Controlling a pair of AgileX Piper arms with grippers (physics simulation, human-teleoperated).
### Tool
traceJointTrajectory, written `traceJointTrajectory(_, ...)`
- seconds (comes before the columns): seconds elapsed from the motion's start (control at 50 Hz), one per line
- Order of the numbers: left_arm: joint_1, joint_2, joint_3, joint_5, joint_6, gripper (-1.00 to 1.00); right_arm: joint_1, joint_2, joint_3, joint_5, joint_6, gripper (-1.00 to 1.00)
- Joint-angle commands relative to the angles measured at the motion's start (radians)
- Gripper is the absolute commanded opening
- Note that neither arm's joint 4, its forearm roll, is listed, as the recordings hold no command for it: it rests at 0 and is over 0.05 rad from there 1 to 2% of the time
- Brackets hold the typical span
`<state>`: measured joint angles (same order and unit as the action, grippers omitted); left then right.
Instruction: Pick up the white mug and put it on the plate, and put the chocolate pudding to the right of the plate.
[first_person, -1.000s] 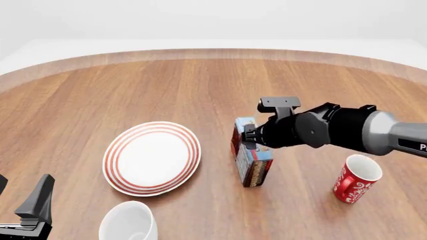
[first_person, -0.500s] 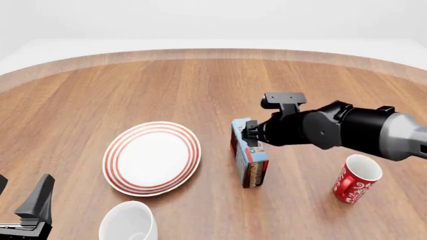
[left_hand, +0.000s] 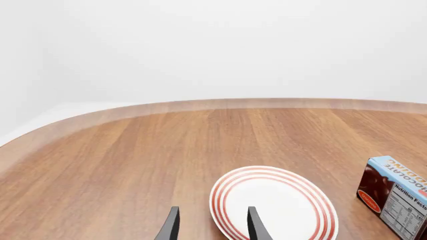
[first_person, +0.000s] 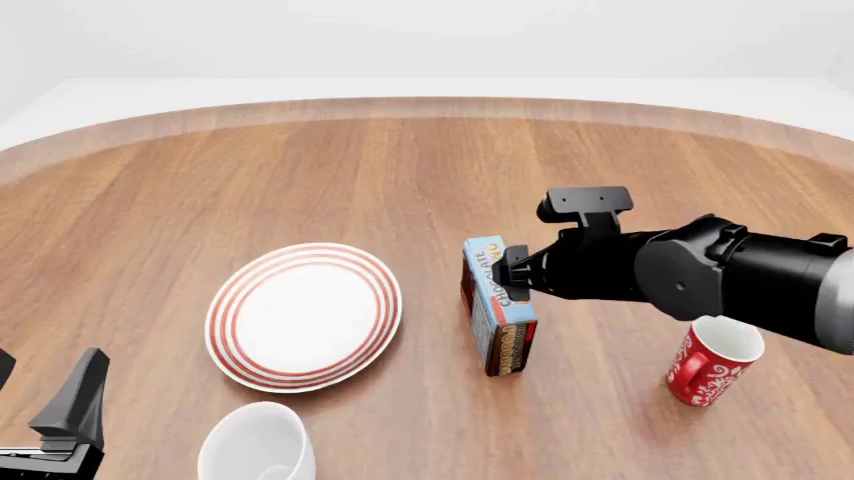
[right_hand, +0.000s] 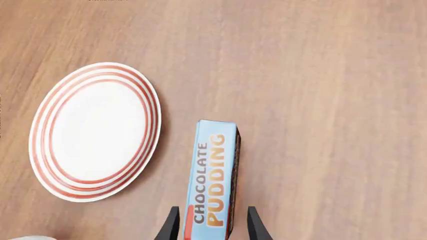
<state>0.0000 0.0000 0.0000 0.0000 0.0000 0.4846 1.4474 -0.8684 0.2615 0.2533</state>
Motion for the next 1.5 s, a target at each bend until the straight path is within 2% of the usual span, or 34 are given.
traceJointTrajectory(0.02, 0.0, 0.0, 0.0, 0.0, 0.0, 1.0, 0.001, -0.055, 0.048, -0.025, -0.035, 1.0)
traceJointTrajectory(0.44, 0.0, 0.0, 0.0, 0.0, 0.0, 1.0, 0.013, -0.179, 0.188, -0.109, -0.082, 1.0)
traceJointTrajectory(0.54, 0.0, 0.0, 0.0, 0.0, 0.0, 1.0, 0.018, -0.206, 0.214, -0.12, -0.073, 1.0)
traceJointTrajectory(0.82, 0.0, 0.0, 0.0, 0.0, 0.0, 1.0, 0.045, -0.29, 0.292, -0.162, -0.112, 1.0)
traceJointTrajectory(0.84, 0.0, 0.0, 0.0, 0.0, 0.0, 1.0, 0.043, -0.302, 0.3, -0.167, -0.134, 1.0)
traceJointTrajectory(0.98, 0.0, 0.0, 0.0, 0.0, 0.0, 1.0, 0.048, -0.344, 0.34, -0.179, -0.14, 1.0)
traceJointTrajectory(1.12, 0.0, 0.0, 0.0, 0.0, 0.0, 1.0, 0.079, -0.387, 0.378, -0.191, -0.159, 1.0)
traceJointTrajectory(1.2, 0.0, 0.0, 0.0, 0.0, 0.0, 1.0, 0.096, -0.407, 0.399, -0.202, -0.194, 1.0)
traceJointTrajectory(1.5, 0.0, 0.0, 0.0, 0.0, 0.0, 1.0, 0.191, -0.407, 0.434, -0.243, -0.215, 1.0)
